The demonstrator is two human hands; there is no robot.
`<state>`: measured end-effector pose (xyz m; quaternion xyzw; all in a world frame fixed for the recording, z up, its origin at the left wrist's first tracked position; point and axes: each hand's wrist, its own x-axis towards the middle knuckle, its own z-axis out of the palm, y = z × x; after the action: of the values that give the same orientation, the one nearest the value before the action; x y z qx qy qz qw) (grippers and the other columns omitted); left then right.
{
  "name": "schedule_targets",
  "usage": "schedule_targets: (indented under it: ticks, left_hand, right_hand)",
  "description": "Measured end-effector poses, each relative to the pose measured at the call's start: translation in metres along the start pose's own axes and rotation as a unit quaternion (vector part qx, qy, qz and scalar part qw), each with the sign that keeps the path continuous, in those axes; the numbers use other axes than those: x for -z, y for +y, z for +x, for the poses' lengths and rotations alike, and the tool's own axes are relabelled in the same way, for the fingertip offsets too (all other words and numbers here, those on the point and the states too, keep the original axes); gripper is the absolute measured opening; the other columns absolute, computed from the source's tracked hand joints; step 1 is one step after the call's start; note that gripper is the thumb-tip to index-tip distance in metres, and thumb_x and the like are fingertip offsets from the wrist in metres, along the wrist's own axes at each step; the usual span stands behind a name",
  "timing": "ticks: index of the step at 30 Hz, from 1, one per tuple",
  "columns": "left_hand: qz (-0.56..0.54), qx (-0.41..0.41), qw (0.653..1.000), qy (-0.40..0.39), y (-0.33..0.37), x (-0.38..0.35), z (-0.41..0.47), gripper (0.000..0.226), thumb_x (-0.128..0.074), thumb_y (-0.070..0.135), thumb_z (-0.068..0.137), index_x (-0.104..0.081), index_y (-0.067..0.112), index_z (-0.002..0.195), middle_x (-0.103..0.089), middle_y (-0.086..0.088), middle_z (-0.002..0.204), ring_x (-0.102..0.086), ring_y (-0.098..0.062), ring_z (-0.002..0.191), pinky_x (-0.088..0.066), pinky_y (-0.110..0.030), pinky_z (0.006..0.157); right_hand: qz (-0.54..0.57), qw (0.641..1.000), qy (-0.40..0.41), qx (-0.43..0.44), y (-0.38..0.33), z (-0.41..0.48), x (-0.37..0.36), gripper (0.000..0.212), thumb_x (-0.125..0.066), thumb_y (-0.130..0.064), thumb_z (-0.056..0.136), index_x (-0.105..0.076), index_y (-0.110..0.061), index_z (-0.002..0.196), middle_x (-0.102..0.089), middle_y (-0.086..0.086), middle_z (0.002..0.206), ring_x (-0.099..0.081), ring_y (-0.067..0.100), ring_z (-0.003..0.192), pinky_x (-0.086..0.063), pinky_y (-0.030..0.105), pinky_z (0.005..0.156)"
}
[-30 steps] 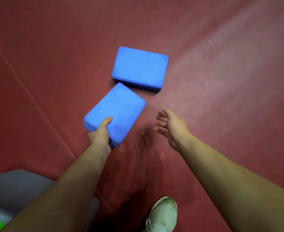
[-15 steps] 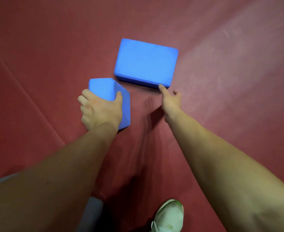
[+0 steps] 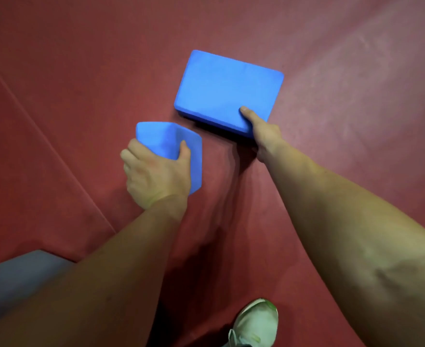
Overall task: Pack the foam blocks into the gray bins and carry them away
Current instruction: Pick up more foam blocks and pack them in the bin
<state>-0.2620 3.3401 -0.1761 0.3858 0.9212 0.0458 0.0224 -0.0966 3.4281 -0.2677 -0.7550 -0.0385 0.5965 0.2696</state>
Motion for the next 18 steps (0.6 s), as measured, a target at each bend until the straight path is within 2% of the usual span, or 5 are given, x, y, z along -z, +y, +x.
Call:
schedule_targets:
  ticks: [2,7,10,13,18]
  left_hand:
    - [0.006,-0.001,1.000,0.002,0.003,0.001,-0.001,0.078,-0.057,0.071,0.070,-0.049,0.010,0.119,-0.054,-0.012,0.113,-0.059,-0.034,0.102,-0.050,-0.046,0.075]
    - [-0.012,0.011,1.000,-0.024,0.012,0.007,-0.003,0.081,-0.057,0.071,0.069,-0.048,0.013,0.125,-0.053,-0.008,0.121,-0.059,-0.030,0.109,-0.050,-0.045,0.081]
    - [-0.050,-0.038,0.990,-0.123,0.002,0.021,0.003,0.090,-0.062,0.064,0.074,-0.037,0.009,0.140,-0.049,-0.011,0.134,-0.054,-0.034,0.121,-0.045,-0.045,0.094]
    - [-0.084,-0.118,0.954,-0.261,-0.030,0.050,0.004,0.094,-0.072,0.054,0.077,-0.029,0.003,0.144,-0.050,-0.021,0.138,-0.051,-0.039,0.125,-0.040,-0.042,0.101]
    - [-0.115,-0.098,0.944,-0.292,-0.132,0.121,-0.024,0.094,-0.085,0.055,0.063,-0.043,0.013,0.136,-0.059,-0.015,0.132,-0.056,-0.034,0.121,-0.044,-0.039,0.098]
  right_hand:
    - [0.002,0.999,0.034,0.024,0.016,-0.011,0.004,0.121,-0.089,-0.064,0.030,-0.045,-0.009,0.128,-0.064,0.004,0.117,-0.066,0.021,0.101,-0.057,0.041,0.090]
    - [-0.029,0.992,0.094,0.085,0.052,-0.064,0.014,0.106,-0.089,-0.051,0.054,-0.035,-0.008,0.135,-0.055,0.013,0.131,-0.058,0.028,0.117,-0.048,0.041,0.102]
    - [-0.031,0.986,0.129,0.101,0.071,-0.110,0.026,0.097,-0.089,-0.046,0.057,-0.034,-0.006,0.127,-0.055,0.015,0.127,-0.059,0.029,0.114,-0.049,0.041,0.100]
    - [-0.066,0.975,0.151,0.151,0.091,-0.164,0.048,0.087,-0.089,-0.039,0.060,-0.034,-0.007,0.120,-0.059,0.012,0.120,-0.062,0.027,0.107,-0.051,0.040,0.096]
    - [-0.127,0.964,0.154,0.177,0.133,-0.274,0.049,0.087,-0.084,-0.053,0.062,-0.037,-0.010,0.121,-0.059,0.009,0.120,-0.061,0.028,0.109,-0.050,0.041,0.095]
